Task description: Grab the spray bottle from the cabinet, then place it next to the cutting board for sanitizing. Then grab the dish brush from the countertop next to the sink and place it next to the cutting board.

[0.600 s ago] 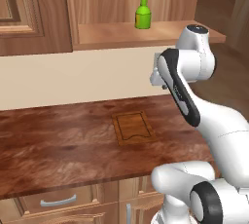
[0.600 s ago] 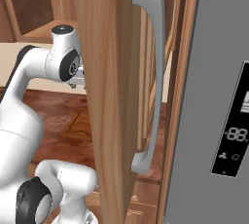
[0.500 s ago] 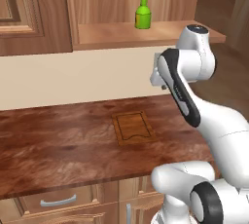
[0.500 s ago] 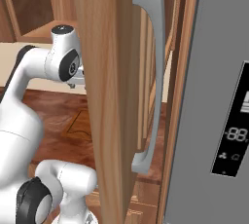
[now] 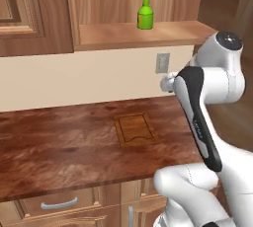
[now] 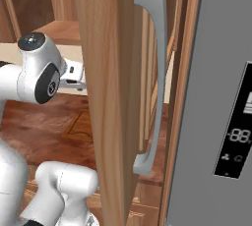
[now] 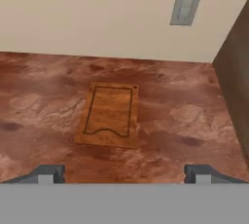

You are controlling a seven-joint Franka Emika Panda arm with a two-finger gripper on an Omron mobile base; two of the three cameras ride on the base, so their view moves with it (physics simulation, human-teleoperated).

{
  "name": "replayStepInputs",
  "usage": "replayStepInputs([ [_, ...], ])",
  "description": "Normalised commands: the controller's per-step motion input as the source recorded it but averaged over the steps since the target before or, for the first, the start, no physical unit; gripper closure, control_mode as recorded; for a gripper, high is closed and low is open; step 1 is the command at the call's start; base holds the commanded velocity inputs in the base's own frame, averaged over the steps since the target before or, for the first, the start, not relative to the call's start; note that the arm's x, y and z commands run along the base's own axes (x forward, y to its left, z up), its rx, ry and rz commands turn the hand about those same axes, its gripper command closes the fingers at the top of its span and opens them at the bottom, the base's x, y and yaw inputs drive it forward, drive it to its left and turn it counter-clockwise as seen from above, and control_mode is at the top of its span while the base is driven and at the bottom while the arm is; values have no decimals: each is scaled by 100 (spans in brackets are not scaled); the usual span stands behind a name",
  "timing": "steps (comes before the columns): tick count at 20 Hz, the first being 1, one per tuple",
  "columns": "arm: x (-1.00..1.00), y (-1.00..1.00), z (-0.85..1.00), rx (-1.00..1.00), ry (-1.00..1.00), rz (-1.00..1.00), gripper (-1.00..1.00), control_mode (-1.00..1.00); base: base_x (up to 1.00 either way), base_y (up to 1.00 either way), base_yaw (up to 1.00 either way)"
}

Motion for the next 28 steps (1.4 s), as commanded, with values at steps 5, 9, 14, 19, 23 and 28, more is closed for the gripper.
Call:
replayStepInputs([
  [5,-71,0,70,0,-49,0,-100,-100,0,0,0],
  [9,-56,0,78,0,-33,0,-100,-100,0,0,0],
  [14,-50,0,80,0,-36,0,-100,-100,0,0,0],
  [19,-42,0,88,0,-37,0,-100,-100,0,0,0],
  [23,-2,0,68,0,-17,0,-100,-100,0,0,0],
  [28,15,0,48,8,3,2,-100,-100,0,0,0],
])
